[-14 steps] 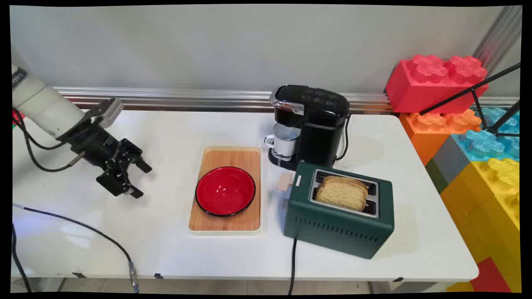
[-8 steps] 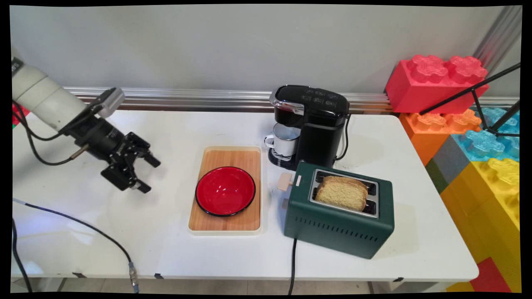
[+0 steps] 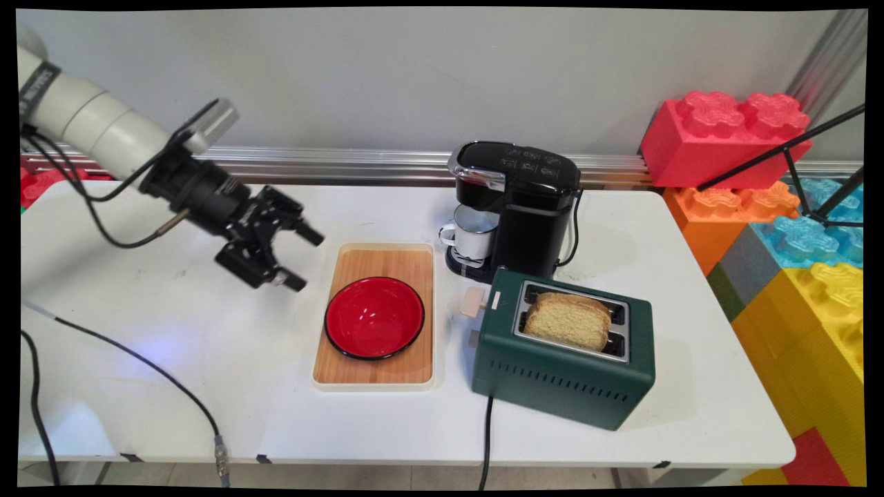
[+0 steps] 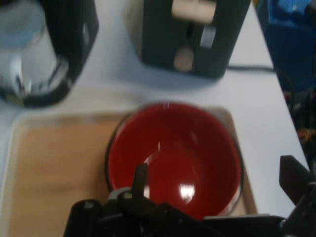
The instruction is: Press the toaster switch
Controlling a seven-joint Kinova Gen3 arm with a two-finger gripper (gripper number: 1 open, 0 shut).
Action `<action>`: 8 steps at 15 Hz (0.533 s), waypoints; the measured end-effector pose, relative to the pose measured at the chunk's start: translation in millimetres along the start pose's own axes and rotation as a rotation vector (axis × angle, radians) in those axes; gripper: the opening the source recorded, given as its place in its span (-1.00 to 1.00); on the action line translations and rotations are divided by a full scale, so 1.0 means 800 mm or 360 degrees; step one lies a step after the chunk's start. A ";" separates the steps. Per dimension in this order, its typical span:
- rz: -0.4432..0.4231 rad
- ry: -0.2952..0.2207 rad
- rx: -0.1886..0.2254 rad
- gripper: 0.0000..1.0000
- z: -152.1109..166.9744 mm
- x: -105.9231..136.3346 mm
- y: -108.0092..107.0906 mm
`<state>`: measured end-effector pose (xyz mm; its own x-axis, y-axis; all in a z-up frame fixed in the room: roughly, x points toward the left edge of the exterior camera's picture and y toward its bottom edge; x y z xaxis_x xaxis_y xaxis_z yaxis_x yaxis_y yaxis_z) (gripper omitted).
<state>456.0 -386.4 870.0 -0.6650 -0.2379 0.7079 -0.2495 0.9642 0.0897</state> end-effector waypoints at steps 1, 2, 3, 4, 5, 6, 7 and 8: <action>0.0040 0.0039 -0.0005 1.00 0.004 0.012 -0.002; 0.0074 0.0070 -0.0009 1.00 0.007 0.022 -0.003; 0.0108 0.0097 -0.0017 1.00 0.011 0.031 -0.003; 0.0130 0.0112 -0.0022 1.00 0.013 0.037 -0.004; 0.0168 0.0134 -0.0032 1.00 0.017 0.045 -0.005; 0.0205 0.0152 -0.0044 1.00 0.020 0.053 -0.005; 0.0241 0.0168 -0.0058 1.00 0.023 0.059 -0.006; 0.0272 0.0178 -0.0071 1.00 0.026 0.064 -0.006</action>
<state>408.6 -405.9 891.3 -0.6120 -0.0582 0.7887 -0.1067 0.9942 -0.0094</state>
